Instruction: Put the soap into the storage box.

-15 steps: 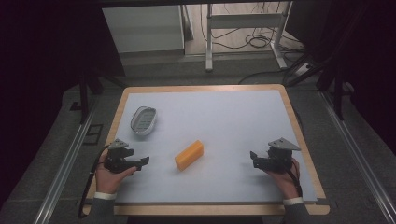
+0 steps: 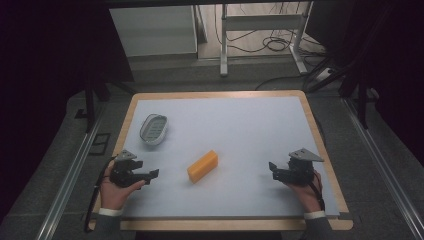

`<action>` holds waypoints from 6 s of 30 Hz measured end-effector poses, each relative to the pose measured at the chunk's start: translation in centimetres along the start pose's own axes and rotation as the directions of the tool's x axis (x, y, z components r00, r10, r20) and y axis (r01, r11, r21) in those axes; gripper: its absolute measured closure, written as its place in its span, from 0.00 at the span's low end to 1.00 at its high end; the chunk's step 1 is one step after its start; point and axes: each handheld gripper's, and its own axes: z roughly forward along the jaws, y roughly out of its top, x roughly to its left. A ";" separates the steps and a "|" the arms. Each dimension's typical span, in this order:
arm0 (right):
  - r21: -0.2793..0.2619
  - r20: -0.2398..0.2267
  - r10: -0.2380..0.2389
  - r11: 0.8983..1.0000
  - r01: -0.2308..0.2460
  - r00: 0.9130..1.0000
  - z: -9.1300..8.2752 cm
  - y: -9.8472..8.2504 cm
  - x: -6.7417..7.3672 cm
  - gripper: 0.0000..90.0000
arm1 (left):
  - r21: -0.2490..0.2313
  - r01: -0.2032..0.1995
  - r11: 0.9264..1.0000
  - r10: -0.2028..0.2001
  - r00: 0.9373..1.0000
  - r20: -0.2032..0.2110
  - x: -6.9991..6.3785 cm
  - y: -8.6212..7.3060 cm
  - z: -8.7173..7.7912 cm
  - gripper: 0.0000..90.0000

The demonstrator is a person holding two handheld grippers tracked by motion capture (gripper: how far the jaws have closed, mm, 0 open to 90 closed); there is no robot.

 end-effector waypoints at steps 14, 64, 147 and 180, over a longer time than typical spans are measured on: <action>0.017 0.002 0.002 1.000 -0.002 1.000 0.1 -0.3 -0.2 0.12 | -0.031 0.027 0.999 -0.027 1.000 -0.001 -0.2 0.6 -1.0 0.25; 0.004 0.042 0.027 1.000 -0.027 0.999 -0.5 -0.3 -0.9 0.12 | -0.010 -0.130 0.991 0.130 0.991 0.013 -4.9 5.8 -1.5 0.27; 0.031 0.063 0.036 0.999 -0.037 0.997 -0.2 -0.8 -1.5 0.12 | 0.258 -0.267 0.929 0.246 0.963 0.109 -12.8 9.4 9.1 0.40; 0.035 0.067 0.038 0.999 -0.040 0.997 -0.1 -0.9 -1.6 0.12 | 0.326 -0.286 0.901 0.256 0.958 0.130 -12.7 9.0 10.2 0.68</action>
